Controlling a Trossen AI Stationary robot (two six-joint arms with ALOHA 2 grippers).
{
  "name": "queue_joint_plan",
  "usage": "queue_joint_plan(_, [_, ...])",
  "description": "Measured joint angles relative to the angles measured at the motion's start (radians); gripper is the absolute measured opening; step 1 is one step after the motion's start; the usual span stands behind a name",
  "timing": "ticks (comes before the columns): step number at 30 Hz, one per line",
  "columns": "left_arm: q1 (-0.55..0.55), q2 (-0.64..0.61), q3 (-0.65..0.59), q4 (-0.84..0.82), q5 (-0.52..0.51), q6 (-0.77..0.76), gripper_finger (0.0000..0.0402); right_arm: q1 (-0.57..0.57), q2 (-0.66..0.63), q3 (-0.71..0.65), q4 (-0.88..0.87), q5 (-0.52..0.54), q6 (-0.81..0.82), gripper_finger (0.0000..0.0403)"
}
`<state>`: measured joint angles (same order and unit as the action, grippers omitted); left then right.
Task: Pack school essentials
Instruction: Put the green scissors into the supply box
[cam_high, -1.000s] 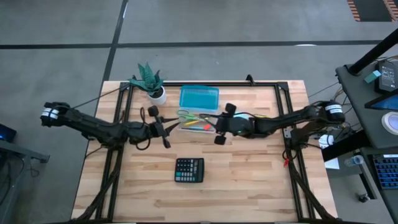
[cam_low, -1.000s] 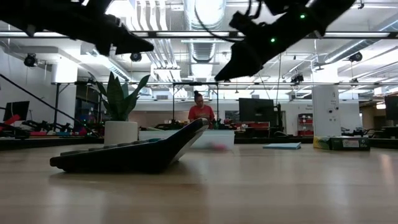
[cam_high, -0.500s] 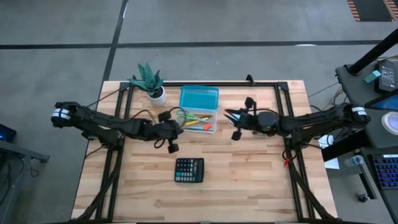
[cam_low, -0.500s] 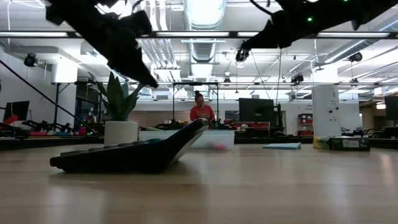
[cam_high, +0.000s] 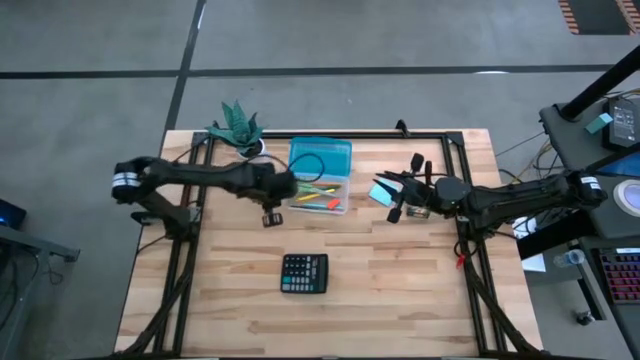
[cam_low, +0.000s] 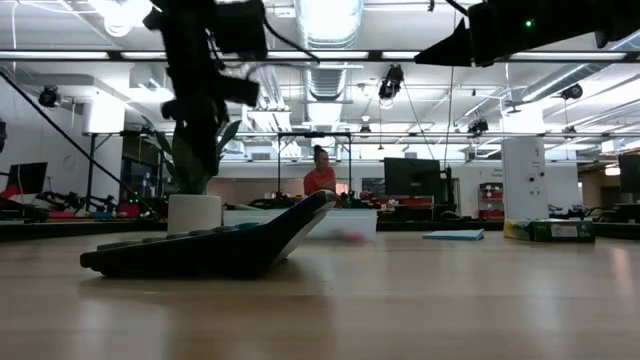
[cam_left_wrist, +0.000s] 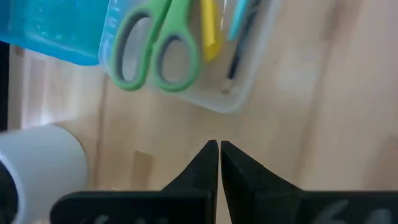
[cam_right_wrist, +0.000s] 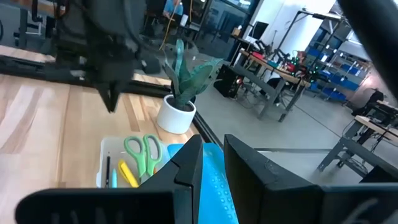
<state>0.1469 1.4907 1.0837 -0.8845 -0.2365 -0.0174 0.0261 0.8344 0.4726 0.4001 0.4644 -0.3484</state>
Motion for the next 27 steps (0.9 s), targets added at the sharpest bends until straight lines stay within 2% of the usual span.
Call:
queue_joint_plan(4, [0.06, 0.096, 0.047, 0.012, -0.036, 0.097, 0.0001, 0.0, -0.003, -0.001, -0.006, 0.0, -0.004, 0.0057])
queue_joint_plan(7, [0.094, 0.157, 0.084, 0.02, -0.11, 0.135, 0.0001, 0.0, 0.001, -0.001, -0.018, 0.003, -0.019, 0.0057])
queue_joint_plan(11, [0.13, 0.212, 0.113, 0.018, -0.136, 0.167, 0.0001, -0.001, 0.001, -0.001, -0.042, 0.008, -0.03, 0.0057])
queue_joint_plan(27, [0.155, 0.244, 0.113, 0.112, -0.135, 0.21, 0.0001, -0.002, -0.001, -0.001, -0.044, 0.009, -0.028, 0.0057])
